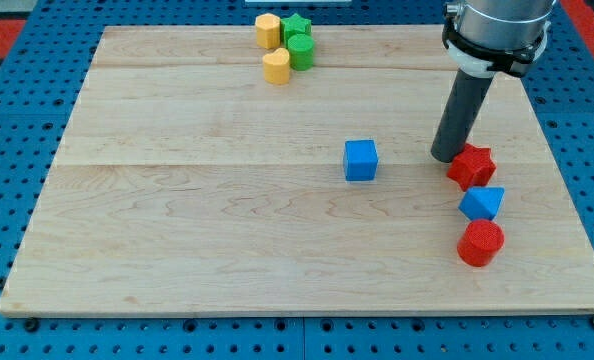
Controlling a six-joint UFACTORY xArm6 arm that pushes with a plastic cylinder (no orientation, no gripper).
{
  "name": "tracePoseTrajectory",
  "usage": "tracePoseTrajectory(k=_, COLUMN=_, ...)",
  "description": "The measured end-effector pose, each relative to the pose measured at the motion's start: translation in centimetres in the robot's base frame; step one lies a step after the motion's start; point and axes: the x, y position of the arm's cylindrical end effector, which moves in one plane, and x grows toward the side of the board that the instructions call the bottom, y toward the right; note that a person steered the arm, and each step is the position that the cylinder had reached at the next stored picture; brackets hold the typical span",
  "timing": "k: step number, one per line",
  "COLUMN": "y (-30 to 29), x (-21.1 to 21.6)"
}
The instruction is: Move the blue cube to the top left of the red star
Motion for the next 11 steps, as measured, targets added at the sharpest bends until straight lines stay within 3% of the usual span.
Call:
tracePoseTrajectory(k=1, y=-0.5, x=-3.1)
tracePoseTrajectory(k=2, y=-4.7, x=-6.3)
tracePoseTrajectory(k=3, y=-11.2, x=-6.3)
tracePoseTrajectory(k=4, y=-16.7, x=-5.1)
tracePoseTrajectory(k=5, y=-17.9, x=0.3)
tracePoseTrajectory(k=6, y=-16.2, x=4.2)
tracePoseTrajectory(k=8, y=-7.5, x=-0.7)
tracePoseTrajectory(k=11, y=-4.1, x=-2.7)
